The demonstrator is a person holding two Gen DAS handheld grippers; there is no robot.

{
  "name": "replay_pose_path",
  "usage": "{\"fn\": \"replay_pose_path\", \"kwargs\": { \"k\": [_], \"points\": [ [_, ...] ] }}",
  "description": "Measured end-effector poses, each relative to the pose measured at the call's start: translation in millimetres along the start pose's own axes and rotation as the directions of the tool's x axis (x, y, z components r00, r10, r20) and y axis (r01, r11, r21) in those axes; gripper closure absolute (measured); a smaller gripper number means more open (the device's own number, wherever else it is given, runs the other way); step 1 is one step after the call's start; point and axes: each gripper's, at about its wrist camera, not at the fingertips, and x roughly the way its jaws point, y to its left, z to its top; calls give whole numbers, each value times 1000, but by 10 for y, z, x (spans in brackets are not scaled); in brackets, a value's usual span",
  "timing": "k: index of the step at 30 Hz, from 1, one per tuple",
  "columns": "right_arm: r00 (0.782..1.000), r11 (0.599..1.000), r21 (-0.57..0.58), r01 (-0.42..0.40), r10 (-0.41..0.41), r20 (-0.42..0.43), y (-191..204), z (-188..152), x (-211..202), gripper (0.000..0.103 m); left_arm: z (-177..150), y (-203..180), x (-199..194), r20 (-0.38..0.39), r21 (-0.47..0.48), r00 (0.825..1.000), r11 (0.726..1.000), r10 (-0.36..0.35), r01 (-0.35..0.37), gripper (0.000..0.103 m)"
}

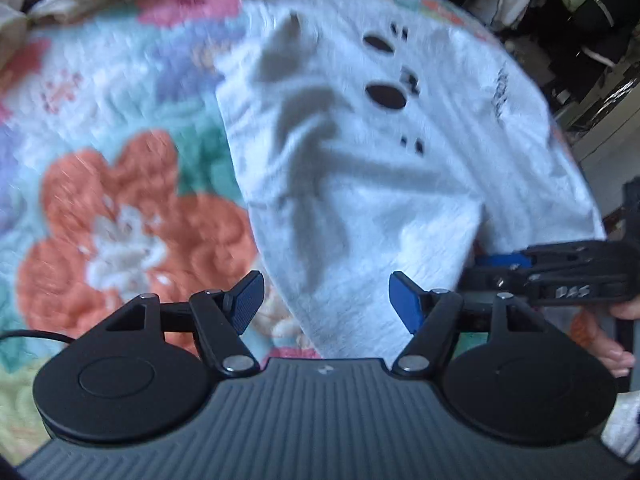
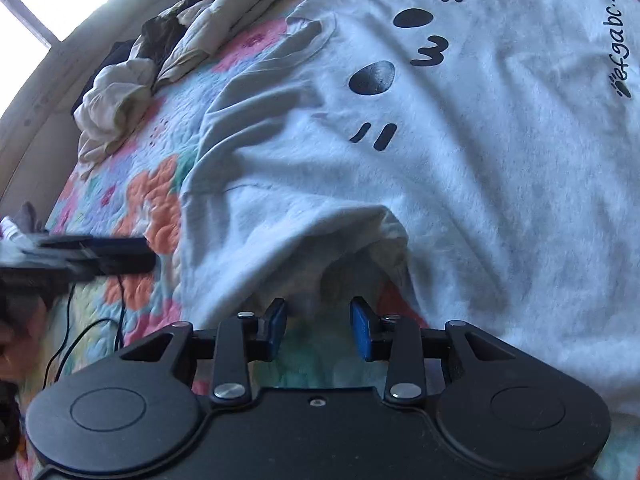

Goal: Fold clothes

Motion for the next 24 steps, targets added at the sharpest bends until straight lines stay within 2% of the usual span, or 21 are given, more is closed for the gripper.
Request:
{"fn": "replay_pose_path", "kwargs": {
  "k": [1, 3, 4, 5, 6, 7, 9, 12, 14, 17, 19, 22, 24],
  "points": [
    [1000, 1000, -17, -5, 5, 13, 16, 11, 19, 64, -28, -16, 129, -21, -8, 1000, 1000, 8, -8, 34],
    [1000, 998, -58, -3, 3, 8, 61, 17, 63, 87, -79, -1, 289, -34, -43, 999, 999, 13, -15, 30],
    [1000, 997, -78, -1, 1, 0, 83, 18, 86, 97, -97, 11, 312, -9, -44, 1000, 999, -4, 3, 30],
    [1000, 996, -91, -10, 10, 3, 97, 12, 74, 97, -106, 22, 315, 16, -33, 999, 998, -46, 47, 45],
    [999, 995, -98, -28, 29, 13, 104, 0, 35, 97, -102, 50, 317, 17, -51, 996, 995, -85, 86, 88],
    [999, 994, -100, -48, 50, 17, 112, -5, -20, 97, -94, 100, 318, 6, -93, 994, 990, -106, 106, 100],
    [996, 993, -89, -80, 82, 23, 112, -4, -201, 97, -61, 176, 217, 30, -125, 991, 983, -130, 133, 101],
    [987, 985, -78, -151, 155, 45, 115, -14, -562, 97, 2, 133, -127, 109, -56, 989, 993, -101, 108, 101],
    [974, 974, -49, -219, 222, 50, 106, -40, -801, 97, 50, 126, -387, 159, -33, 981, 993, -110, 116, 101],
    [951, 951, 16, -308, 308, -8, 145, -177, -942, 97, 43, 142, -676, 193, -19, 976, 994, -104, 109, 101],
    [947, 951, 33, -306, 308, -95, 157, -310, -829, 97, -23, 159, -676, 151, -19, 984, 995, -98, 102, 101],
    [950, 965, 100, -241, 255, -182, 91, -455, -557, 97, -202, 171, -417, 52, 21, 999, 1000, 8, -9, 101],
    [952, 973, 108, -205, 223, -208, 77, -489, -404, 97, -292, 221, -185, -16, 18, 998, 998, 68, -68, 101]
  ]
}}
